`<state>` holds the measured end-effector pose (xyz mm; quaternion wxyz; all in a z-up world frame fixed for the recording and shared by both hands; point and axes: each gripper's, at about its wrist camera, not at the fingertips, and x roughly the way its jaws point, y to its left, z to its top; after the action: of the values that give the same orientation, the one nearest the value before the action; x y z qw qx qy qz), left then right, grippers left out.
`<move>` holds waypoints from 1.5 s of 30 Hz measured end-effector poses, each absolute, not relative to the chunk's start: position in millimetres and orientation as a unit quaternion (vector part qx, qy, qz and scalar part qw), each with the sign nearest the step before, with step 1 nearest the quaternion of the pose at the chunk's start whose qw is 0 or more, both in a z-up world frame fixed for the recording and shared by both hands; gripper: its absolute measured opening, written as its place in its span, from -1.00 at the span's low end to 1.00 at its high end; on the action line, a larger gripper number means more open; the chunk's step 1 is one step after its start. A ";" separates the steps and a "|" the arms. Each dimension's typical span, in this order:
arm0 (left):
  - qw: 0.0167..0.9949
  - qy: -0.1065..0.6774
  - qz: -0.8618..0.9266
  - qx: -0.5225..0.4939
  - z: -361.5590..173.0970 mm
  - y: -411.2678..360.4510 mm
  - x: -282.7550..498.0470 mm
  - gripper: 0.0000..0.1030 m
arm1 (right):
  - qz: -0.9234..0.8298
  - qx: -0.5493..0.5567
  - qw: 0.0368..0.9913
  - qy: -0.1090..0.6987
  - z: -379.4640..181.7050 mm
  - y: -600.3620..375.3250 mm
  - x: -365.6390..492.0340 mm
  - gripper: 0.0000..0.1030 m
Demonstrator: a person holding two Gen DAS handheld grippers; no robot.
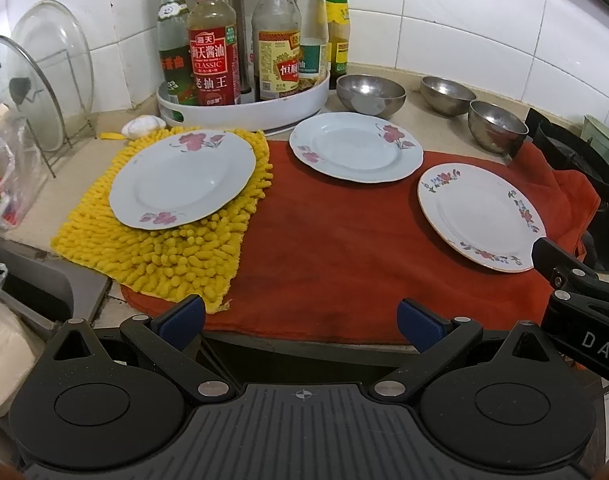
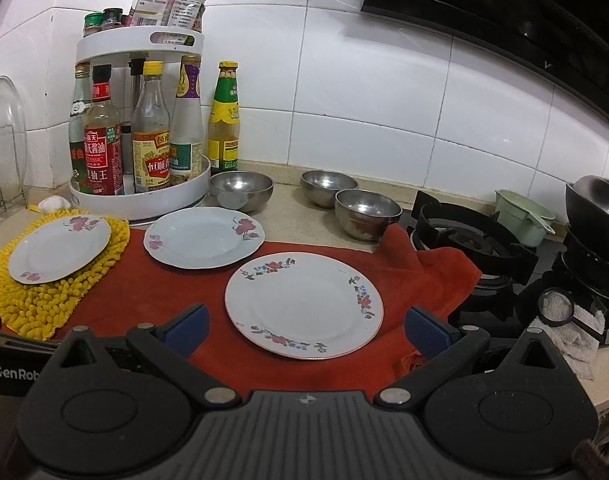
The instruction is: Organize plates and bowls
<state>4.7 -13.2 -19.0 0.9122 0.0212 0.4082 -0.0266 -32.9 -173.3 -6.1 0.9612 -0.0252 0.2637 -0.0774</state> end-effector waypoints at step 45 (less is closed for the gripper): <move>0.907 0.403 -0.111 0.042 -32.6 -68.1 79.9 0.99 | -0.106 -0.011 0.941 0.322 -29.2 -246.8 43.4 0.94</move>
<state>79.9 -68.1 -32.6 0.9075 0.0418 0.4031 -0.1108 43.4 -246.8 -29.2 0.9408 -0.0110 0.3220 -0.1055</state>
